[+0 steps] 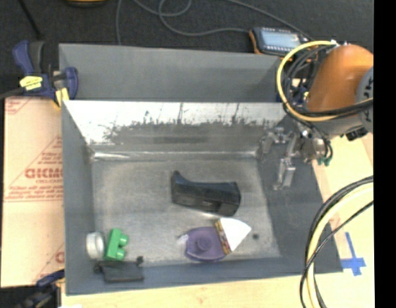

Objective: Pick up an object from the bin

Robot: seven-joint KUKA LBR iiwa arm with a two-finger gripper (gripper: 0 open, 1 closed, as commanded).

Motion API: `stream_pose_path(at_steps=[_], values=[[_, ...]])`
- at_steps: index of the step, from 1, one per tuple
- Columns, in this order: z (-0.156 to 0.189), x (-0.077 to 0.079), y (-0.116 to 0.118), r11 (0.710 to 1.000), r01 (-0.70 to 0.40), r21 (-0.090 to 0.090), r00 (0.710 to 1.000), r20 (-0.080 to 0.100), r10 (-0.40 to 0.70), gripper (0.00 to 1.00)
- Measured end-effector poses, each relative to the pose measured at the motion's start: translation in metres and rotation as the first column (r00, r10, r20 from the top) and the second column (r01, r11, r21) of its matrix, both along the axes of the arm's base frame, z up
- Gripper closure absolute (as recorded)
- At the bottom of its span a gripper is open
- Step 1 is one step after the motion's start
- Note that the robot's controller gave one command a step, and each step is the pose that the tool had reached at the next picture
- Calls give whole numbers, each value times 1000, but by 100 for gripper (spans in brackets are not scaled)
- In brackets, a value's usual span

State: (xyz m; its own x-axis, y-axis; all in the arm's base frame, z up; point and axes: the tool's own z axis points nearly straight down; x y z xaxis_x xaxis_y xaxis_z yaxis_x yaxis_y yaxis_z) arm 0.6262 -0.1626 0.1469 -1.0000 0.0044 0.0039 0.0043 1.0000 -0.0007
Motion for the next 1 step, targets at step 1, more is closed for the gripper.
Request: stream_pose_path(at_steps=[1], values=[[5, 2, 0, 1000, -3, -2, 1000, 8, 3, 0]])
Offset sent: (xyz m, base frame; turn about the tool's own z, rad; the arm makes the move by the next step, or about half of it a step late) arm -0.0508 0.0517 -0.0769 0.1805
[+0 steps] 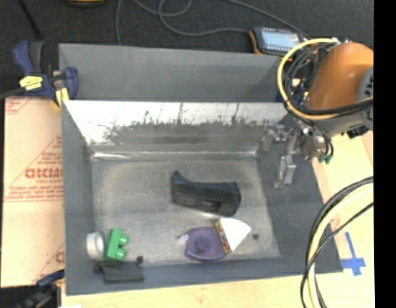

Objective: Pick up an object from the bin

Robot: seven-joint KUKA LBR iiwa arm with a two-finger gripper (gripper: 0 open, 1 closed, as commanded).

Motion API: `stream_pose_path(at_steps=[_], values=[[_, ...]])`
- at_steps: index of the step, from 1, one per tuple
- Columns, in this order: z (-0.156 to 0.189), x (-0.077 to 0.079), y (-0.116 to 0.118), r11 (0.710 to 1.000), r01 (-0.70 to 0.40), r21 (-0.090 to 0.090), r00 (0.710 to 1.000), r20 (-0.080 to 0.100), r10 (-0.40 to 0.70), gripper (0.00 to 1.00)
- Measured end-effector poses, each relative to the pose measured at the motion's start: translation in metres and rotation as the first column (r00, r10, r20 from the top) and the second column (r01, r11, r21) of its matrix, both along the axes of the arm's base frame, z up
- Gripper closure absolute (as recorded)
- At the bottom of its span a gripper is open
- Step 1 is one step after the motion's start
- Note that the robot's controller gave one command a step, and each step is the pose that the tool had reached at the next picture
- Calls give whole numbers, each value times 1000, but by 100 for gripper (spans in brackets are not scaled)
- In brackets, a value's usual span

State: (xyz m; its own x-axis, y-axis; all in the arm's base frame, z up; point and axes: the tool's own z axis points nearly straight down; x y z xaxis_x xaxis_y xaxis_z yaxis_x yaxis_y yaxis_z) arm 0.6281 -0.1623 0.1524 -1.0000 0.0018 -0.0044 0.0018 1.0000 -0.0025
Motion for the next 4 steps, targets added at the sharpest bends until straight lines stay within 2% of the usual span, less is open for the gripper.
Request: stream_pose_path(at_steps=[1, 2, 4], values=[[-37, -24, 22, 996, 87, 1, 996, 4, -87, 0], [-62, -32, 28, 999, 50, 2, 999, -2, -50, 0], [-80, -31, 131, 999, 38, -2, 999, -5, -38, 0]])
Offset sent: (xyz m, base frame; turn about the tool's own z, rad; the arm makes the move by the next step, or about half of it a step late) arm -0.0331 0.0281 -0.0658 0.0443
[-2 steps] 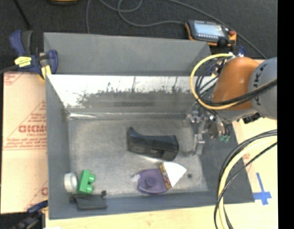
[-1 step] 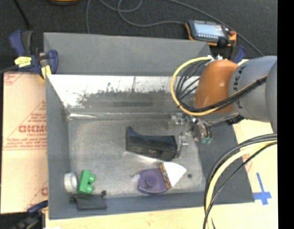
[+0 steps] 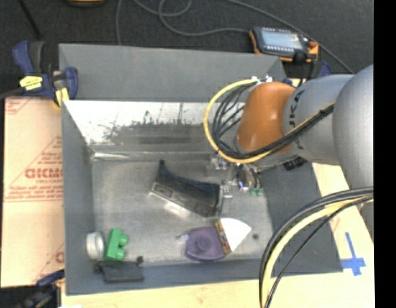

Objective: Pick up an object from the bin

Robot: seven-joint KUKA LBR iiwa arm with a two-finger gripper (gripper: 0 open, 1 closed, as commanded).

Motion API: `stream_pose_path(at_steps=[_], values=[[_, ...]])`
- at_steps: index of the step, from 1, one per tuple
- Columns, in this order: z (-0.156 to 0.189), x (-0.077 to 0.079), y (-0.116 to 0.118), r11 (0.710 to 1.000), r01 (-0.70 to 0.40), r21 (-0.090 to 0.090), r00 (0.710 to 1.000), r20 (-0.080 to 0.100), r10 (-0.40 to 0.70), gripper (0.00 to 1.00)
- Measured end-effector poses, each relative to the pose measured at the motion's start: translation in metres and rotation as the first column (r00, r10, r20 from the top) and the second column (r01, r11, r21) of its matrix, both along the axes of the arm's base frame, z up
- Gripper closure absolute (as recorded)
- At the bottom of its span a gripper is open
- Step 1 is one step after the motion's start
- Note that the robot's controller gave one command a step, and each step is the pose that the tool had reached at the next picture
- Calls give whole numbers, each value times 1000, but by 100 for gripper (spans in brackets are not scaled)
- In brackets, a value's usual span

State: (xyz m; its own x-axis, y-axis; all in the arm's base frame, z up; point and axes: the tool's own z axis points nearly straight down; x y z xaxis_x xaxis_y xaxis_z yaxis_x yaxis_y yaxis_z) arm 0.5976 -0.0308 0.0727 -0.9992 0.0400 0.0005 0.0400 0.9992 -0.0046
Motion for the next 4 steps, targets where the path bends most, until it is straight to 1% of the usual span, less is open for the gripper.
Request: stream_pose_path(at_steps=[1, 2, 3, 4], values=[[-1, -29, -61, 992, 126, 3, 992, 5, -126, 100], [-1, -29, -61, 992, 124, 3, 992, 4, -124, 0], [-1, -29, -61, 992, 123, 3, 992, 4, -123, 0], [-1, -17, -39, 998, 70, 1, 998, 5, -70, 0]])
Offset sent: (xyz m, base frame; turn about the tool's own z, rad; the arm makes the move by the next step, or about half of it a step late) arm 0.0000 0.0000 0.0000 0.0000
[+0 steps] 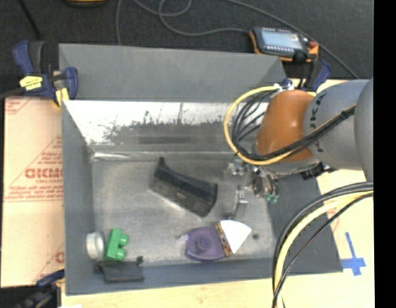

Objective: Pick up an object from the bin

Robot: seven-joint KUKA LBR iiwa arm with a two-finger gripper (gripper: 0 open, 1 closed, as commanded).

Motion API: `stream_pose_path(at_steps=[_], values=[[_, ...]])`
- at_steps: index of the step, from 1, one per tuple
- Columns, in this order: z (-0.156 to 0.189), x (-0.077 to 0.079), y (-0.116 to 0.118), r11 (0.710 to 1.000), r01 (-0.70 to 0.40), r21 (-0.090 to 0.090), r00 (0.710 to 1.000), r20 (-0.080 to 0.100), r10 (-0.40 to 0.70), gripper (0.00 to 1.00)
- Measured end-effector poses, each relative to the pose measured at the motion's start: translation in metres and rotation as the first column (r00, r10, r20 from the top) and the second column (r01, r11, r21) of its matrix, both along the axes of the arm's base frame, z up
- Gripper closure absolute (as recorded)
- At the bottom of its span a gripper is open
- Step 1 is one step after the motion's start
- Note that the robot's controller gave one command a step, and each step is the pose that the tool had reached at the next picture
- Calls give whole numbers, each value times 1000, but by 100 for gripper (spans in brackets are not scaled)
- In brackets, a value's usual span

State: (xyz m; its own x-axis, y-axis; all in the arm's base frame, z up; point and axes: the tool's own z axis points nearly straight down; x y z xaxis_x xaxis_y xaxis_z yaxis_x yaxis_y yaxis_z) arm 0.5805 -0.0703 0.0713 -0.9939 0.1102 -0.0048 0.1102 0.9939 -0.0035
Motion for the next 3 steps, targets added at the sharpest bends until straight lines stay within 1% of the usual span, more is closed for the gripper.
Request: stream_pose_path(at_steps=[1, 2, 3], values=[[0, 4, 9, 1000, -19, 1, 1000, 2, 19, 0], [57, 8, -50, 999, -36, 2, 999, 0, 36, 100], [57, 8, -50, 999, -37, 1, 999, 0, 37, 0]])
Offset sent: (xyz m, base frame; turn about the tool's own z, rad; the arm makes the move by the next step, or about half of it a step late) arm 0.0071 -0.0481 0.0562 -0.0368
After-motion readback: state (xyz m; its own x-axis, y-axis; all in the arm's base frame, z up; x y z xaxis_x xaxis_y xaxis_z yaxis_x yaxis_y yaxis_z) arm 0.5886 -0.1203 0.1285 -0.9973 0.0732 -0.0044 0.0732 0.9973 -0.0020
